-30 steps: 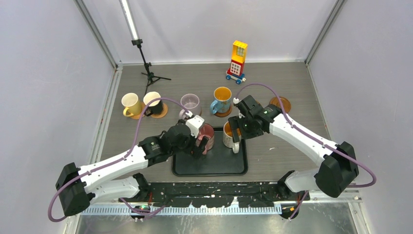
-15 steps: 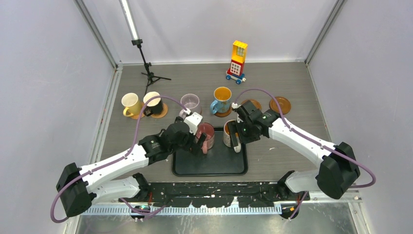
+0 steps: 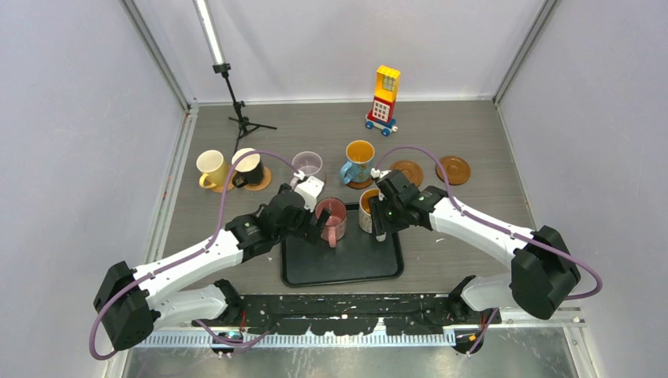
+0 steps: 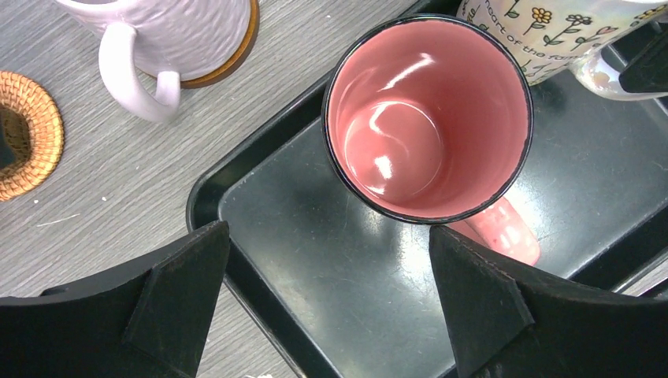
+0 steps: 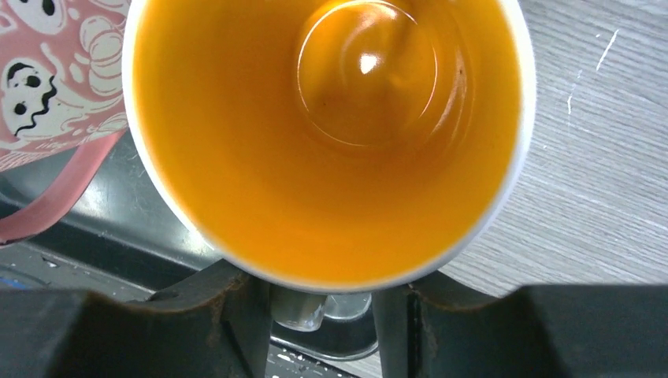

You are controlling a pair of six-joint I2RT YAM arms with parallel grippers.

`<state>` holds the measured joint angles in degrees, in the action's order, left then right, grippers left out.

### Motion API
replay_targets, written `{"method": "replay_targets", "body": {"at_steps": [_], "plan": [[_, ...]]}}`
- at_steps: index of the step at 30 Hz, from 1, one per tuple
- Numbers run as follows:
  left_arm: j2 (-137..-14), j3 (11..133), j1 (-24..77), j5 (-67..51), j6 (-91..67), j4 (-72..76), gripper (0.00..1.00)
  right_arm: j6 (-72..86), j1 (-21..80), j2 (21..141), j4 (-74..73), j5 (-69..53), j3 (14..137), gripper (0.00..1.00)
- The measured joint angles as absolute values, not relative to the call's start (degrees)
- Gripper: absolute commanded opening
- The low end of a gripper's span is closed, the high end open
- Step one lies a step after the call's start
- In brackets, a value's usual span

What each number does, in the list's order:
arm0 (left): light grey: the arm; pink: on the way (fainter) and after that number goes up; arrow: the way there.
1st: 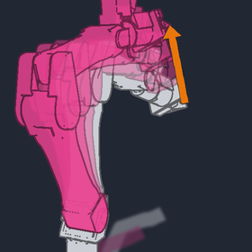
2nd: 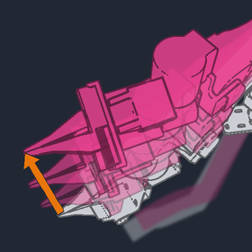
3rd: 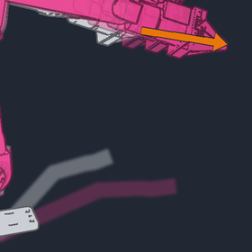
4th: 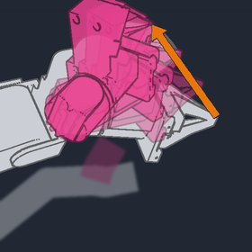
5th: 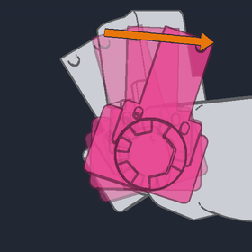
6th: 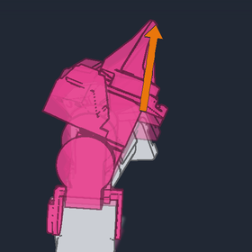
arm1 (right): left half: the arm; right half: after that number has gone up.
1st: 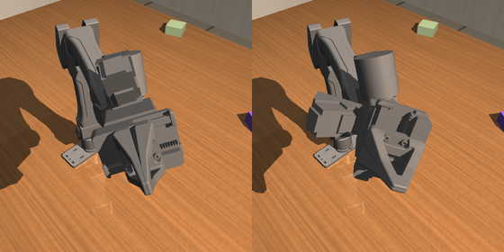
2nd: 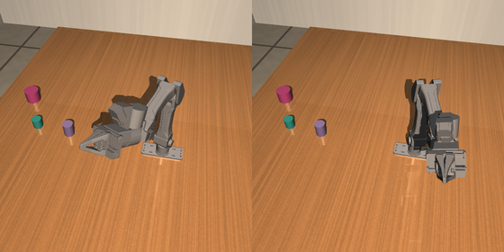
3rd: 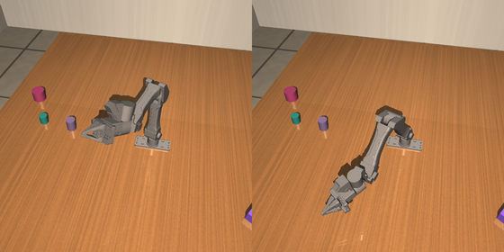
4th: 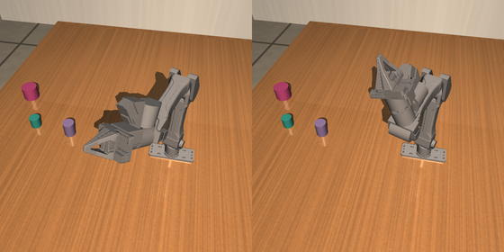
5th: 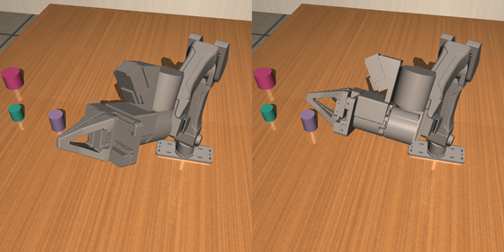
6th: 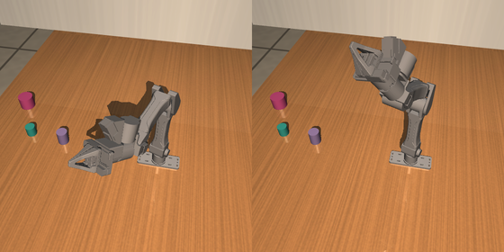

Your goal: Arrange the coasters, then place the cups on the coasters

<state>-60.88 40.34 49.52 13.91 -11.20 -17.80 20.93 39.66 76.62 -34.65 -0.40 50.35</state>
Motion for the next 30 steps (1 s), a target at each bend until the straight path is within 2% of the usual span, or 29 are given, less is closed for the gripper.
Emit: {"method": "replay_targets", "body": {"at_steps": [6, 11, 21, 30], "plan": [[-60.9, 40.3, 49.2, 14.0, -10.3, -17.8, 1.00, 21.1, 39.8, 76.2, -31.9, 1.5, 47.7, 0.26], [-60.9, 40.3, 49.0, 14.0, -10.0, -17.8, 1.00, 20.4, 39.8, 74.1, -32.1, 3.8, 46.8, 0.02], [-60.9, 41.2, 49.0, 14.7, -7.0, -18.1, 1.00, 18.0, 39.9, 67.8, -37.7, 4.4, 47.9, 0.00], [-60.9, 42.9, 48.1, 17.5, -3.7, -18.3, 1.00, 15.9, 38.9, 65.7, -42.4, 11.6, 54.1, 0.00]]}}
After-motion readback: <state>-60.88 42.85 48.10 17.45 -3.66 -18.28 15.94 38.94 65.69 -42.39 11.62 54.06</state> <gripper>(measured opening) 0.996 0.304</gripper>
